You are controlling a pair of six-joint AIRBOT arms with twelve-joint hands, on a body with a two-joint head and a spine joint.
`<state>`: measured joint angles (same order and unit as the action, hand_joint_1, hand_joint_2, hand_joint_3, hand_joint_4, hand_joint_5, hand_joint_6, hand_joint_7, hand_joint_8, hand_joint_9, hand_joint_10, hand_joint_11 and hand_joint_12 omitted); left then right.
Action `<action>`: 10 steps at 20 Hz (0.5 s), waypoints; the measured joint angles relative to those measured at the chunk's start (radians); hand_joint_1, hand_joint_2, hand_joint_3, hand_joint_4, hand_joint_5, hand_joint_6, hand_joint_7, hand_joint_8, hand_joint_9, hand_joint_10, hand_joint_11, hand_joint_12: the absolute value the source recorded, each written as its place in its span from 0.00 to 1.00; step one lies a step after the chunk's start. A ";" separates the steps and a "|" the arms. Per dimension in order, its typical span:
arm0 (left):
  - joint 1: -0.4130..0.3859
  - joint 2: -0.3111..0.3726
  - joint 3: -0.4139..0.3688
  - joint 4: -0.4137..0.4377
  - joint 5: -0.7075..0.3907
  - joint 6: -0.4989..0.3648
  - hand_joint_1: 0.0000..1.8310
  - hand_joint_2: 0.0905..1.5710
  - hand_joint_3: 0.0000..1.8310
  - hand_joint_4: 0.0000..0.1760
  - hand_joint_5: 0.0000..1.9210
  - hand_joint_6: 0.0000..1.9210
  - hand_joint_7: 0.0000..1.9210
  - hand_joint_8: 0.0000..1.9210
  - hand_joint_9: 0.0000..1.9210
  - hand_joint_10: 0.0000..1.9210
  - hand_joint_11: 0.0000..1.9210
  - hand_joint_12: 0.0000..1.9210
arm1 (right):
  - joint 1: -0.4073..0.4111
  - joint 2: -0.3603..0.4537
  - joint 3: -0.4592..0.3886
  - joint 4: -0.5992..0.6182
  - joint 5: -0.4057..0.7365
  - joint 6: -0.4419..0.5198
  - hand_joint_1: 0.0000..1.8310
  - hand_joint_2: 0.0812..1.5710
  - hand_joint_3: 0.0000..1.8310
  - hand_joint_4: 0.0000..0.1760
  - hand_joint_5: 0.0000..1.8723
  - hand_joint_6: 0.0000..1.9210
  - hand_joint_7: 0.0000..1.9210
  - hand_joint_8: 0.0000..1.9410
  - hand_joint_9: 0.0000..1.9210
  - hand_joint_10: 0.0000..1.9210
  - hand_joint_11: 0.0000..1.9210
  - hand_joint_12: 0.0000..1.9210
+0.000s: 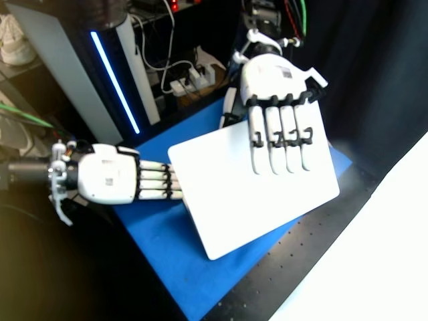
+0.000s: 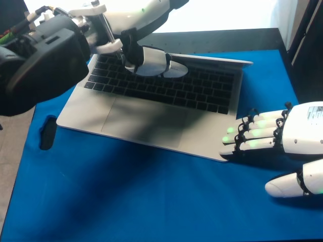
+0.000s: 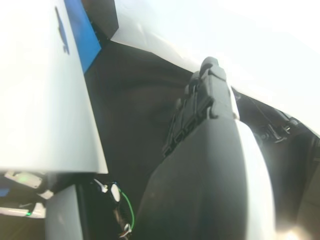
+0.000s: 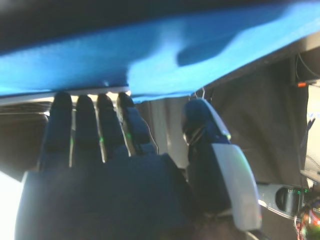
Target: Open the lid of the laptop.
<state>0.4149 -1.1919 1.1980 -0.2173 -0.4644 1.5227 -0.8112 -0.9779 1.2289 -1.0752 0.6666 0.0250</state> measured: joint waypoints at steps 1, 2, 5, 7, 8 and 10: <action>0.010 0.000 -0.005 0.000 -0.012 0.001 0.44 0.73 0.00 0.00 0.00 0.00 0.00 0.00 0.00 0.00 0.00 0.00 | 0.011 -0.001 0.002 -0.011 -0.004 0.001 0.00 0.87 0.00 0.00 0.07 0.00 0.05 0.01 0.00 0.00 0.00 0.00; 0.018 0.005 -0.015 -0.009 -0.019 0.002 0.45 0.72 0.00 0.00 0.00 0.00 0.00 0.00 0.00 0.00 0.00 0.00 | 0.020 -0.001 0.002 -0.019 -0.008 0.001 0.00 0.87 0.00 0.00 0.07 0.00 0.05 0.01 0.01 0.00 0.00 0.00; 0.032 0.007 -0.017 -0.014 -0.036 -0.006 0.44 0.73 0.00 0.00 0.00 0.00 0.00 0.00 0.00 0.00 0.00 0.00 | 0.050 -0.009 0.002 -0.049 -0.010 -0.002 0.00 0.88 0.00 0.00 0.04 0.00 0.02 0.00 0.00 0.00 0.00 0.00; 0.035 0.007 -0.023 -0.013 -0.044 -0.008 0.46 0.71 0.00 0.00 0.00 0.00 0.00 0.00 0.00 0.00 0.00 0.00 | 0.073 -0.018 -0.005 -0.062 0.021 -0.002 0.00 0.89 0.00 0.00 0.05 0.00 0.04 0.01 0.01 0.00 0.00 0.00; 0.040 0.007 -0.026 -0.016 -0.051 -0.012 0.48 0.70 0.00 0.00 0.00 0.00 0.00 0.00 0.00 0.00 0.00 0.00 | 0.076 -0.018 -0.005 -0.077 0.035 0.005 0.00 0.89 0.00 0.00 0.06 0.01 0.05 0.01 0.02 0.01 0.00 0.00; 0.042 0.007 -0.027 -0.016 -0.051 -0.015 0.49 0.69 0.00 0.00 0.00 0.00 0.00 0.00 0.00 0.00 0.00 0.00 | 0.082 -0.014 -0.005 -0.098 0.031 0.014 0.00 0.88 0.00 0.00 0.05 0.00 0.05 0.01 0.02 0.01 0.00 0.00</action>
<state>0.4572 -1.1847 1.1706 -0.2329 -0.5159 1.5074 -0.7292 -0.9916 1.2236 -1.1736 0.6971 0.0395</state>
